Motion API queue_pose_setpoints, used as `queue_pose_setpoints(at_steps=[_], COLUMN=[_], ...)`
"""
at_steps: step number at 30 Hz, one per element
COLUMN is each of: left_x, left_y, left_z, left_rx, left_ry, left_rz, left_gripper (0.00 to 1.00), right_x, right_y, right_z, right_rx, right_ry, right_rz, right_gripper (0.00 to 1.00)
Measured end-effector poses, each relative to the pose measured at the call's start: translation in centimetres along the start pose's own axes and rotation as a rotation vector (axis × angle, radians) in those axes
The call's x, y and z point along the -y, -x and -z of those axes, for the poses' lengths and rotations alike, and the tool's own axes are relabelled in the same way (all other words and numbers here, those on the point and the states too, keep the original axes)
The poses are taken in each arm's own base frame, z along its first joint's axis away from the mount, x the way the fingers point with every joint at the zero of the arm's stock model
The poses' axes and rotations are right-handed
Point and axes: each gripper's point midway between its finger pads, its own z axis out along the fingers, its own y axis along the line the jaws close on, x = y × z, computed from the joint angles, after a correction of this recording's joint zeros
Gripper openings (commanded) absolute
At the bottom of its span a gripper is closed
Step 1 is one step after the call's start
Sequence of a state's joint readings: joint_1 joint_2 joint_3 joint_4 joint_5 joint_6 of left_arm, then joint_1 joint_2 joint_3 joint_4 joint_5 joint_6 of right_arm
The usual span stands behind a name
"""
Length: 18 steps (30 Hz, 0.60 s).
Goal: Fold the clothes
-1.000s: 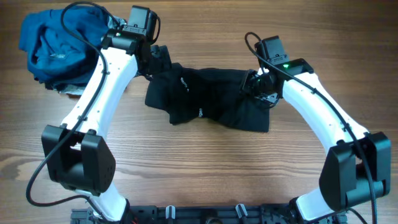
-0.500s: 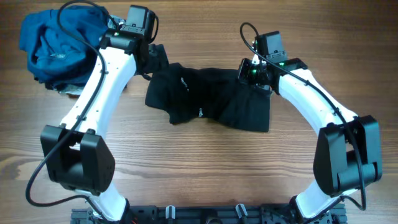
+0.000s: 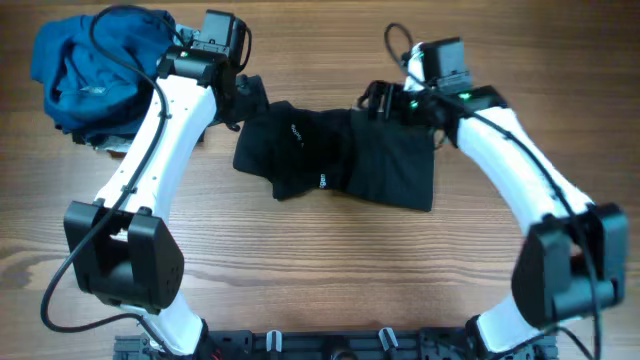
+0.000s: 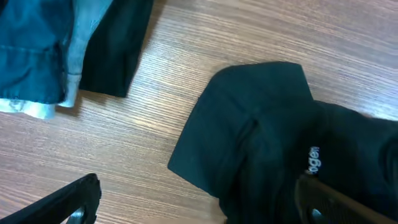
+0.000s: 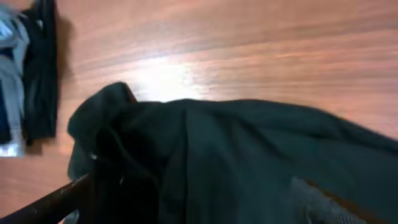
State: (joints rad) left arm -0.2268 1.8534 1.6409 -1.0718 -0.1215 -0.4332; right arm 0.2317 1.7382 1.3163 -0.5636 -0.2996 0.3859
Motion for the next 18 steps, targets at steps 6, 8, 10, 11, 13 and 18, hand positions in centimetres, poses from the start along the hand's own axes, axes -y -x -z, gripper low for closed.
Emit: queue_pose_setpoints(at_steps=[6,8,10,11,13,18], left_x=[1.6,0.8,-0.1,-0.5,-1.2,-0.6], left_y=[-1.7,-2.6,-2.7,-2.7,-2.8,-3.7], left_z=[-1.8,-3.2,-4.4,-4.9,-6.0,-10.4], left_rx=[-0.063,-0.1,-0.111,-0.114,-0.13,-0.19], left_ry=[-0.111,-0.13,-0.157,-0.174,-0.221,-0.277], left_rz=[-0.018,-0.024,-0.03,-0.037,-0.072,-0.192], left_gripper=[0.9,0.89,0.86,0.82,0.82,0.76], right_x=[3.1,4.0,4.2,4.3,4.3,4.5], right_y=[-1.9,-2.5,-2.9,-3.1,-3.3,-3.8], right_z=[3.5,3.8,3.9,3.9,4.0,4.1], right_rx=[-0.089,-0.116,-0.133,-0.143,-0.152,-0.172], right_ry=[-0.074,-0.094,-0.099,-0.101,-0.103,-0.109], right_rz=[-0.031,-0.039,-0.029,-0.021,-0.016,-0.02], right_gripper=[0.97,0.94,0.94,0.93,0.92,0.92])
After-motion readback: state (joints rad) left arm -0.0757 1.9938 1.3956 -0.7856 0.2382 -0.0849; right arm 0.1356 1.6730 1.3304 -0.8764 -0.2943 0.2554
